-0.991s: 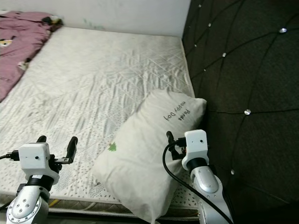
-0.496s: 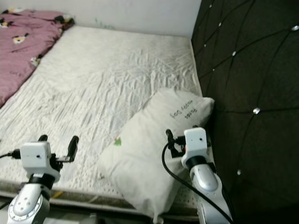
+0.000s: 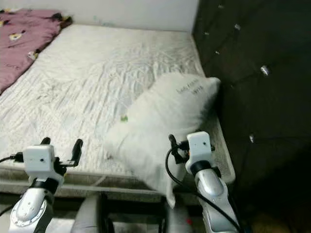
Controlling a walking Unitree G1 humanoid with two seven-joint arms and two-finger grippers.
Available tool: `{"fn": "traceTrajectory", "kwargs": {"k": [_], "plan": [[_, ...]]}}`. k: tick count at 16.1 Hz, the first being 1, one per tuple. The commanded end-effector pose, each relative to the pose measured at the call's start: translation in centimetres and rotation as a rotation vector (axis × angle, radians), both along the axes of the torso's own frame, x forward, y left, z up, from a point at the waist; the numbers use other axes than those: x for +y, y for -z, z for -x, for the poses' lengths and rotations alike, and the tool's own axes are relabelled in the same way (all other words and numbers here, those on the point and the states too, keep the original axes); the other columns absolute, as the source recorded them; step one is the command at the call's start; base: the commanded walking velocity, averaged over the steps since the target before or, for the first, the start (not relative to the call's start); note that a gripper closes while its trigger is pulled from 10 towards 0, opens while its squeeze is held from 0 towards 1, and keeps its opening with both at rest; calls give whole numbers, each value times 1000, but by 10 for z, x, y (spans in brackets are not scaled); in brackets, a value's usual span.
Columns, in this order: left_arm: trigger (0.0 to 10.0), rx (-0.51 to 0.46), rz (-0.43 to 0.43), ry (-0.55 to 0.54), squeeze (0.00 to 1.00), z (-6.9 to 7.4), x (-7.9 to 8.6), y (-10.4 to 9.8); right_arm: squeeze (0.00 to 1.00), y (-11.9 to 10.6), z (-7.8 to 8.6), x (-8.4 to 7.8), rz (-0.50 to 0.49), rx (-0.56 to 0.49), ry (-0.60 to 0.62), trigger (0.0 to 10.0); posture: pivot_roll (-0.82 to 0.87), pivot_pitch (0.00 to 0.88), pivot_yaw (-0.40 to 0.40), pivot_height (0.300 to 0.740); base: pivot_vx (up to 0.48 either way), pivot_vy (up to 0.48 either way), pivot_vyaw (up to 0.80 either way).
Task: Clean up the room
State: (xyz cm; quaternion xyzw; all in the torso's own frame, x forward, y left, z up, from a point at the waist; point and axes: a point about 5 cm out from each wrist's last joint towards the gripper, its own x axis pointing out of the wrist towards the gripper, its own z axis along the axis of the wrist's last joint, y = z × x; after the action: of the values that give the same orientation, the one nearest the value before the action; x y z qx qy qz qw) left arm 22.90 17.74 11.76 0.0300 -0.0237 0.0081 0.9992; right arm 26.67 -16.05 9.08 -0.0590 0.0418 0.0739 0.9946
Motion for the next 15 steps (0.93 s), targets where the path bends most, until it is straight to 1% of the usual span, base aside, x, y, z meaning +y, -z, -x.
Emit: {"fn": "traceTrajectory", "kwargs": {"k": [1,6,8,13,15], "plan": [[10000,37,-7,-32,0,7,6,8,0,-7,-8,7,-1,-25,-34,10000,28,117,-37,592,0,0,0],[10000,39,13,-19,0,7,4,8,0,-6,-10,8,2,-24,-51,10000,26,117,-44,592,0,0,0],[10000,30,22,1,0,7,2,8,0,-5,-11,9,4,-23,-54,10000,27,116,-42,592,0,0,0],[10000,36,22,5,0,7,2,8,0,-5,-11,10,-10,-20,-57,10000,26,116,-39,592,0,0,0],[10000,37,23,6,0,7,2,8,0,-4,-11,10,-16,-16,-59,10000,26,116,-39,592,0,0,-484]]}}
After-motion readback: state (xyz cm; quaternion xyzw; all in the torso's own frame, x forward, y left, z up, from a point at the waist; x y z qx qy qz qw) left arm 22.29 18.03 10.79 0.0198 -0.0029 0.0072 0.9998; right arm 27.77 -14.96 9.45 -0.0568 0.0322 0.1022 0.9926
